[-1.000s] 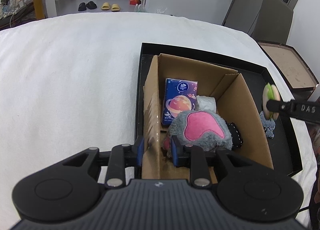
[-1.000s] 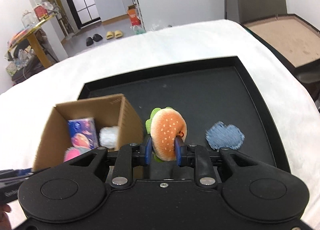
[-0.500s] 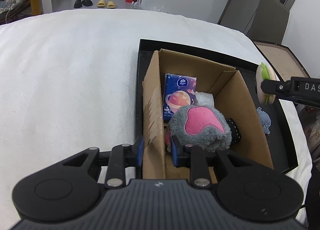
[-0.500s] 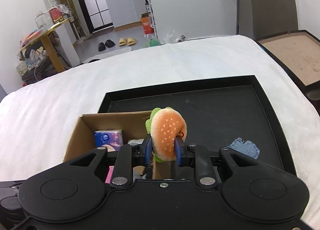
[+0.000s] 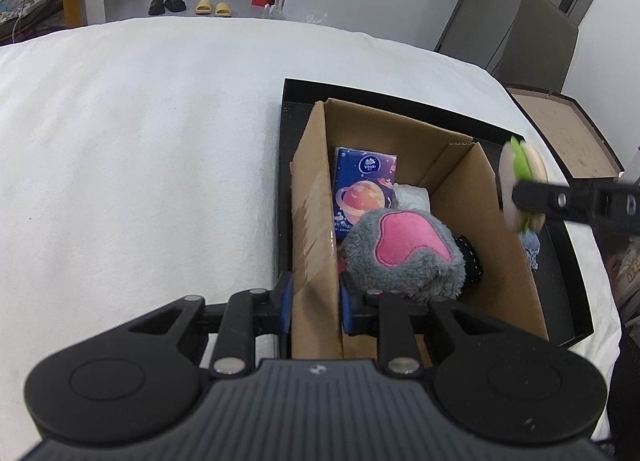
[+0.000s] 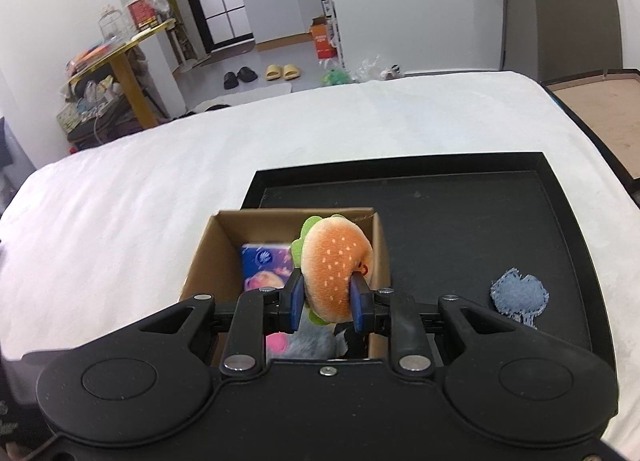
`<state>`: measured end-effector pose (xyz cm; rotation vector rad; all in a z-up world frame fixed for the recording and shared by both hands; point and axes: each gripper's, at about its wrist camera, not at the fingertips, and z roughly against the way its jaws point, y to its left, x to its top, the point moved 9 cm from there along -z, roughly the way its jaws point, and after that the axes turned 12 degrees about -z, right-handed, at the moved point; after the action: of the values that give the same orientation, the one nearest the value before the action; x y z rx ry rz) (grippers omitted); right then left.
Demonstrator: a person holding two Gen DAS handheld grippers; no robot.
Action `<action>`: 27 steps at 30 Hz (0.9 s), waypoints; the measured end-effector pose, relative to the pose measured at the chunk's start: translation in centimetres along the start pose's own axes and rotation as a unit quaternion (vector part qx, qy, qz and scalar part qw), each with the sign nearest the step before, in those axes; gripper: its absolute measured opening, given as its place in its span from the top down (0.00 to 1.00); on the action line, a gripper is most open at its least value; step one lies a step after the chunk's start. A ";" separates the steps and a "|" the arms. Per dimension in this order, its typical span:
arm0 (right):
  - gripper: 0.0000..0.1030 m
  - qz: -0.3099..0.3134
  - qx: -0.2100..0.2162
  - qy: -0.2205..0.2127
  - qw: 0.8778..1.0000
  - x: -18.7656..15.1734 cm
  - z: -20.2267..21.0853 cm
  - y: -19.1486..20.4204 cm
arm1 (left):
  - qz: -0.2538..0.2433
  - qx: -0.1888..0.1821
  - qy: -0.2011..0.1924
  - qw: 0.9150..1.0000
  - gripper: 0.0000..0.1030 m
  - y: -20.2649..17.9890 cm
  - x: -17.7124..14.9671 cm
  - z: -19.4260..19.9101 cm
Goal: Organize soft objects
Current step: 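Carry the burger plush into the box and open the right tool while left grips box wall, then move the right tool to the blue denim cloth and grasp it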
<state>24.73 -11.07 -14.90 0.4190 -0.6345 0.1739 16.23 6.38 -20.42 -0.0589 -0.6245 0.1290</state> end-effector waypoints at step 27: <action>0.55 -0.043 -0.034 0.006 0.998 -1.3 1.4 -4.7 | -0.015 0.024 -0.012 1.000 0.76 -1.0 0.7 1.1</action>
<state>24.26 -16.00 -16.22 0.3793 -0.6072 0.0727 16.25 5.54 -19.09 -0.0020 -0.6459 0.1152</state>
